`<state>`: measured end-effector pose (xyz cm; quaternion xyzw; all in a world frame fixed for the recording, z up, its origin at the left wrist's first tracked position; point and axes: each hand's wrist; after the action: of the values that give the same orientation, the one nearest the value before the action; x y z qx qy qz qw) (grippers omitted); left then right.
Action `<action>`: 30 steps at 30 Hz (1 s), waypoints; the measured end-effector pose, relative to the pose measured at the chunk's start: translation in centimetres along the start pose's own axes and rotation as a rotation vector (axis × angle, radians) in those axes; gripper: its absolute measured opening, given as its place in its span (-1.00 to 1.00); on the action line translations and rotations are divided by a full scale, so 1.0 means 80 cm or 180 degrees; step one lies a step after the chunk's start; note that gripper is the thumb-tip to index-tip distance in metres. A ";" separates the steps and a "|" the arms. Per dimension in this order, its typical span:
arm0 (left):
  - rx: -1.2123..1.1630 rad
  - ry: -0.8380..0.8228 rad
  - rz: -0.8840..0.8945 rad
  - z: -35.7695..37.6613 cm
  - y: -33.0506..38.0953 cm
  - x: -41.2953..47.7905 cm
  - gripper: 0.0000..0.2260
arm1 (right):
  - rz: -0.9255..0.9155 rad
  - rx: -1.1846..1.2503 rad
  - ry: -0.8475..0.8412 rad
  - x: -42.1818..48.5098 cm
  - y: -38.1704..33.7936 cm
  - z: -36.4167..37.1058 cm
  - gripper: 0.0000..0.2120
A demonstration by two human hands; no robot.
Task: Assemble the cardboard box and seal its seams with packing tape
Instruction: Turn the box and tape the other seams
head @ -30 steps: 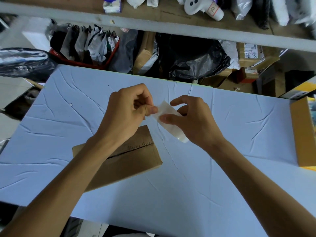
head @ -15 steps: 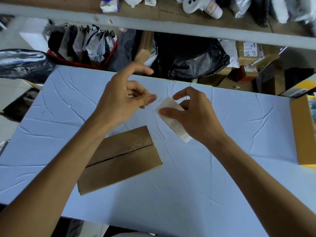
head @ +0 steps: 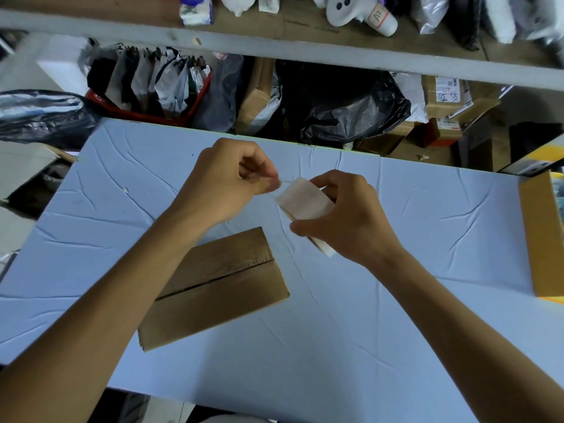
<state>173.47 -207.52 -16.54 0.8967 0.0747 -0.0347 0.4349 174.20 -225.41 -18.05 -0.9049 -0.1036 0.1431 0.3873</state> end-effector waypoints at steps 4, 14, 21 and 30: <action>0.0172 0.0186 0.0021 0.006 -0.003 0.003 -0.94 | 0.0019 -0.0218 0.0028 0.000 0.003 0.003 -0.47; 0.0214 0.0371 0.0043 0.008 -0.015 0.010 -0.93 | 0.0001 -0.0351 -0.0261 -0.003 0.018 0.005 -0.55; 0.0292 0.0700 0.0236 0.007 -0.022 0.015 -0.93 | -0.0042 -0.0218 0.0042 -0.010 0.010 0.001 -0.60; 0.0298 0.0805 0.0255 0.006 -0.018 0.016 -0.93 | 0.0048 -0.0389 -0.0183 -0.024 -0.001 0.004 -0.63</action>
<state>174.50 -206.88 -18.16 0.9155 0.0913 0.0925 0.3807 172.29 -225.76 -17.84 -0.9231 -0.1165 0.1653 0.3271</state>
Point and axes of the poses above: each hand's wrist, its own x-axis towards the middle knuckle, its own z-axis out of the palm, y = z × x, and after that the axes turned 2 degrees about -z, right-handed
